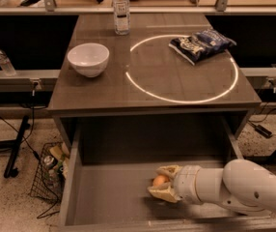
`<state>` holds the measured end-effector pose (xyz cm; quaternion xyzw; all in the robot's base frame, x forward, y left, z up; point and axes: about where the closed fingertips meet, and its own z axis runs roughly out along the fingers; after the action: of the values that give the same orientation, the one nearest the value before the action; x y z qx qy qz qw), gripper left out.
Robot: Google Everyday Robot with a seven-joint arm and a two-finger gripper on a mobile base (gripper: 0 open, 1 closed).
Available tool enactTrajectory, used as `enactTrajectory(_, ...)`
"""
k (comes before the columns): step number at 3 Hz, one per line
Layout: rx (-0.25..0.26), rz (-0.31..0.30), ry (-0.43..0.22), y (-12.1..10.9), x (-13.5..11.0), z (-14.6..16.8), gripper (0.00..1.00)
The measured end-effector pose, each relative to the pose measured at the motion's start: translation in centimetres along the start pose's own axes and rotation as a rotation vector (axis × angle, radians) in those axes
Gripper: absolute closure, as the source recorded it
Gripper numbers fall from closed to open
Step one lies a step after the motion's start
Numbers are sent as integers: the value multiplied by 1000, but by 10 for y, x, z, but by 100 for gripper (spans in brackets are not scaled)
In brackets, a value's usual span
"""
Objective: Pick orange from top drawer and place on counter
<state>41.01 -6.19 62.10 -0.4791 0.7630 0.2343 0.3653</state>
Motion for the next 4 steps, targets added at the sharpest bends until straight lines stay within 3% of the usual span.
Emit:
enactTrajectory(1,22,-32,-24,-4,-17,-13,82)
enactTrajectory(2,21,-125,-76,-9,-68,-33,100)
enactTrajectory(3,14,-197,-114,-11,-113,-57,100)
enactTrajectory(4,14,-208,-121,-11,-120,-61,100)
